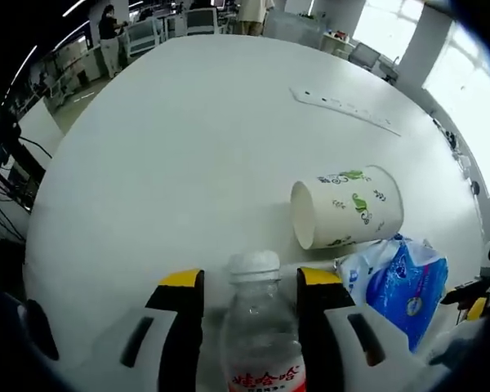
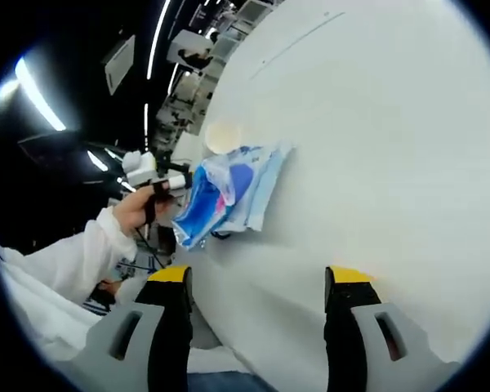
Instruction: Arrange the tabletop items into an orderly group along one side of the table until the central work area is clear of visible clutter.
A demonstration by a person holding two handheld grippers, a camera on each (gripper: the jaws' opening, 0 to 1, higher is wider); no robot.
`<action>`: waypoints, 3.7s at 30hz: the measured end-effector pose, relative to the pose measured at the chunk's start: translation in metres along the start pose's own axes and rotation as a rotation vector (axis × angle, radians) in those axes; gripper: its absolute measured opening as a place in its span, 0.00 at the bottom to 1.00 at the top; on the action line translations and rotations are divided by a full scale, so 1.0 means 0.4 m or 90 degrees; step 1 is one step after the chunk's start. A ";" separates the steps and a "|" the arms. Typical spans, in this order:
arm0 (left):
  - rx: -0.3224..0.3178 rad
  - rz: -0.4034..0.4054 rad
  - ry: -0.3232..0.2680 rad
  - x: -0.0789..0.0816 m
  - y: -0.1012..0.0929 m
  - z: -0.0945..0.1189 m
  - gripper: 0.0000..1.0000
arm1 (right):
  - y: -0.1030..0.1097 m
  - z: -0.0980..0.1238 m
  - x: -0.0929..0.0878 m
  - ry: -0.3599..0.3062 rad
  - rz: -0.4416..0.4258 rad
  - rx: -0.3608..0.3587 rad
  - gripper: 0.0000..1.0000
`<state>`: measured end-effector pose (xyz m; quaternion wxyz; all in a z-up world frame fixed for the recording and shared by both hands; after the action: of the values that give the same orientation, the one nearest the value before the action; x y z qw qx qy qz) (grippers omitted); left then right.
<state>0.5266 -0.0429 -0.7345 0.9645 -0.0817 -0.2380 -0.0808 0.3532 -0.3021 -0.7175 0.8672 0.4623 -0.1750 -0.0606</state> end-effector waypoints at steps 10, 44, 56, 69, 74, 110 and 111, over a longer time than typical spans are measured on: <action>0.047 -0.014 -0.012 0.011 0.021 -0.012 0.31 | 0.010 -0.002 0.004 0.005 0.001 0.016 0.66; 0.010 0.081 -0.159 0.024 0.029 0.185 0.20 | 0.048 0.038 -0.001 -0.019 0.037 0.005 0.65; 0.000 0.103 -0.254 -0.023 0.038 0.330 0.20 | 0.062 0.060 -0.010 -0.028 0.049 0.002 0.65; -0.035 0.065 -0.291 -0.063 0.004 0.403 0.19 | 0.073 0.060 -0.023 -0.022 0.047 0.016 0.65; -0.039 0.062 -0.321 -0.053 -0.001 0.424 0.19 | 0.076 0.065 -0.023 -0.024 0.050 0.017 0.65; -0.119 -0.111 -0.402 0.427 -0.064 0.421 0.20 | 0.064 0.087 -0.002 -0.066 0.013 0.013 0.64; -0.121 -0.112 -0.401 0.437 -0.064 0.413 0.20 | 0.064 0.087 -0.001 -0.066 0.014 0.012 0.64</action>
<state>0.6008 -0.0558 -0.5046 0.8208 -0.1711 -0.5220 -0.1564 0.3387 -0.3148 -0.6788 0.8530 0.4650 -0.2253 -0.0736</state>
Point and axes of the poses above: the point that each gripper's makers call its tool centre point, and the gripper's own axes: z roughly backward along the fingers, y roughly to its left, x roughly out of its top, the point moved 2 cm from there along z, roughly backward along the fingers, and after that the axes turned 1 degree about z, right-handed, at the moved point
